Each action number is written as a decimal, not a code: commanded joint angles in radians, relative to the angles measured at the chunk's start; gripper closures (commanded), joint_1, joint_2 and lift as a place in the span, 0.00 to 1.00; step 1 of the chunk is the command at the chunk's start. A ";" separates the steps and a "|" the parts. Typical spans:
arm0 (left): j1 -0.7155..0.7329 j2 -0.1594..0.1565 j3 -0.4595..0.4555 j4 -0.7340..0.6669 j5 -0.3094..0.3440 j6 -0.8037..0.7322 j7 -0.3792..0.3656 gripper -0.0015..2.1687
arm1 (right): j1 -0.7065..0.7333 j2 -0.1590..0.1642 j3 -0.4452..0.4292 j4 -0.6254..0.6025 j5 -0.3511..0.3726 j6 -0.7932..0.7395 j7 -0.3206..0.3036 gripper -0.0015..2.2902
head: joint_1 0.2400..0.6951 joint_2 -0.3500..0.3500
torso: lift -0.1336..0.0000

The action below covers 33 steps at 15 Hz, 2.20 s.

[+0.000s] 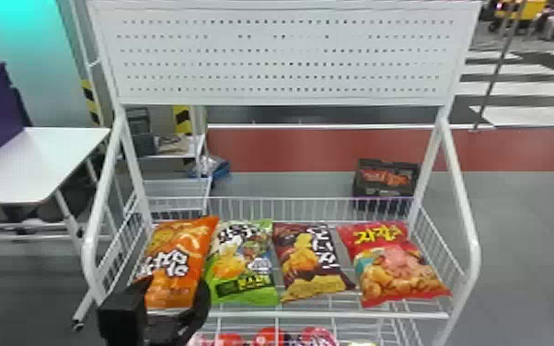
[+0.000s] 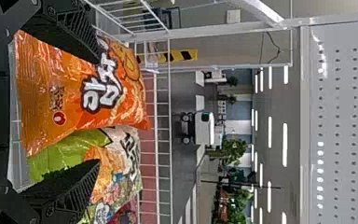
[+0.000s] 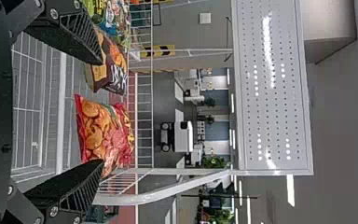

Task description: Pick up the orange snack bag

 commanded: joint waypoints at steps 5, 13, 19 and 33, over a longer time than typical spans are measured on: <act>-0.160 -0.014 -0.009 0.154 0.033 0.084 0.012 0.07 | -0.001 -0.007 0.000 0.000 -0.002 -0.002 0.000 0.06 | 0.57 0.50 | 1.00; -0.180 -0.013 0.003 0.197 0.067 0.090 0.012 0.51 | 0.001 -0.006 0.000 -0.004 0.000 -0.006 0.000 0.06 | 0.57 0.50 | 1.00; -0.170 -0.008 0.008 0.190 0.073 0.118 0.012 0.74 | -0.004 -0.004 0.000 -0.001 0.000 -0.006 -0.002 0.06 | 0.57 0.50 | 1.00; 0.147 0.023 0.103 -0.267 0.096 0.087 0.029 0.75 | -0.015 0.000 0.003 0.005 0.000 -0.002 -0.003 0.06 | 0.57 0.50 | 1.00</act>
